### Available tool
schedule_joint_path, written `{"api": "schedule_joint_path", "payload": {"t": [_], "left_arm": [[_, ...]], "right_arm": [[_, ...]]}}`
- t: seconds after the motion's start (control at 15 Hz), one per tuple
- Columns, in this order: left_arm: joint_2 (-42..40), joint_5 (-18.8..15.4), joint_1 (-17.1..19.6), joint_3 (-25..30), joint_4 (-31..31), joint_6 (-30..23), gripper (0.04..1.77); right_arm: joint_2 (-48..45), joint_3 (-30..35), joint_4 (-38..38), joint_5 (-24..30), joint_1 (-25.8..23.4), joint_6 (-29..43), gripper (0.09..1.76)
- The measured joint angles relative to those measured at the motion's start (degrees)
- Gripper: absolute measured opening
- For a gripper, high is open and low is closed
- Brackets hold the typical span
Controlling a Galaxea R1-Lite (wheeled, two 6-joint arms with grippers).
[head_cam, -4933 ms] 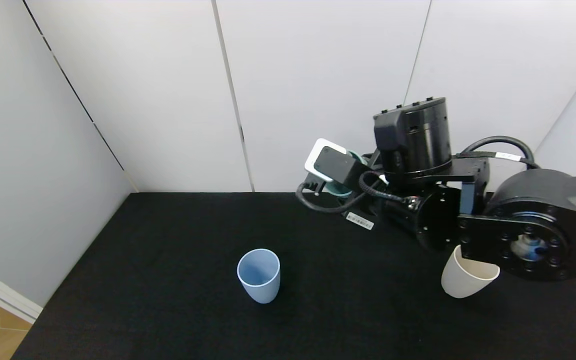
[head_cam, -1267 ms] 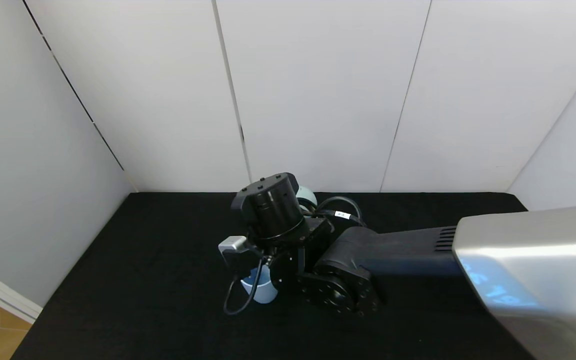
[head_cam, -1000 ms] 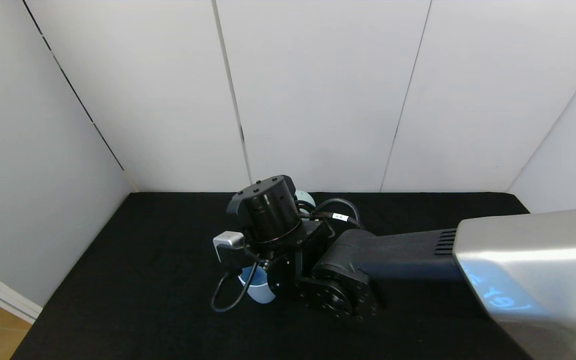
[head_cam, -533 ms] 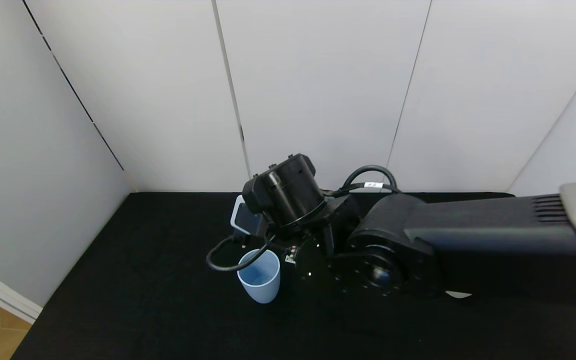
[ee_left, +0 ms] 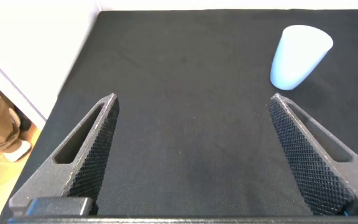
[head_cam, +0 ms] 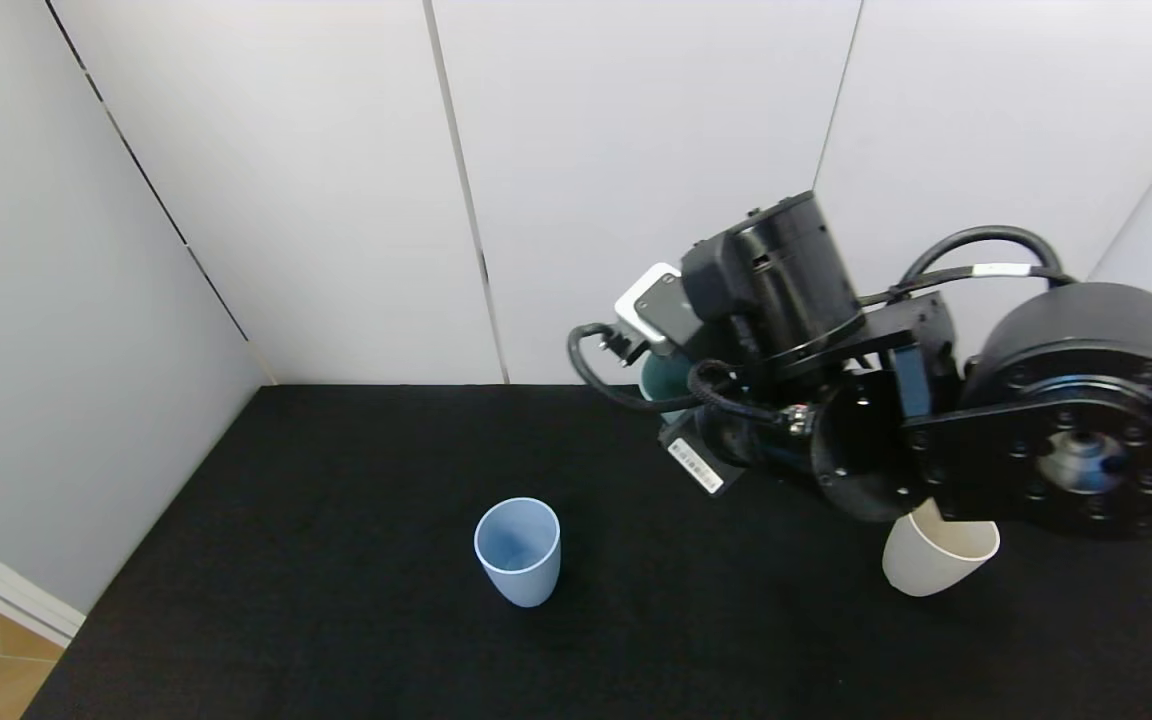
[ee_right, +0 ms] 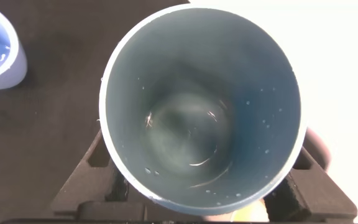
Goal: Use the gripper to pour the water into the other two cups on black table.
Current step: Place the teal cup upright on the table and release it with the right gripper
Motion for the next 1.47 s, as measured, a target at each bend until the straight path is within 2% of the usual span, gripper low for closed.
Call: {"api": "schedule_joint_path", "payload": {"t": [0.27, 0.53, 0.73, 0.93, 1.47], "left_arm": [[0.0, 0.0, 0.0, 0.0, 0.0, 0.0, 1.72], [0.0, 0.0, 0.0, 0.0, 0.0, 0.0, 1.72], [0.0, 0.0, 0.0, 0.0, 0.0, 0.0, 1.72], [0.0, 0.0, 0.0, 0.0, 0.0, 0.0, 1.72], [0.0, 0.0, 0.0, 0.0, 0.0, 0.0, 1.72]], "right_arm": [[-7.7, 11.5, -7.0, 4.4, -4.0, 6.8, 1.18], [-12.5, 25.5, -22.8, 8.5, -7.3, 10.0, 1.18], [-13.7, 33.0, -28.8, 9.3, -8.5, 15.1, 1.18], [-13.2, 37.6, -32.8, 11.0, -8.7, 19.7, 1.18], [-6.6, 46.8, -47.0, 12.1, -6.6, 22.7, 1.18]]}}
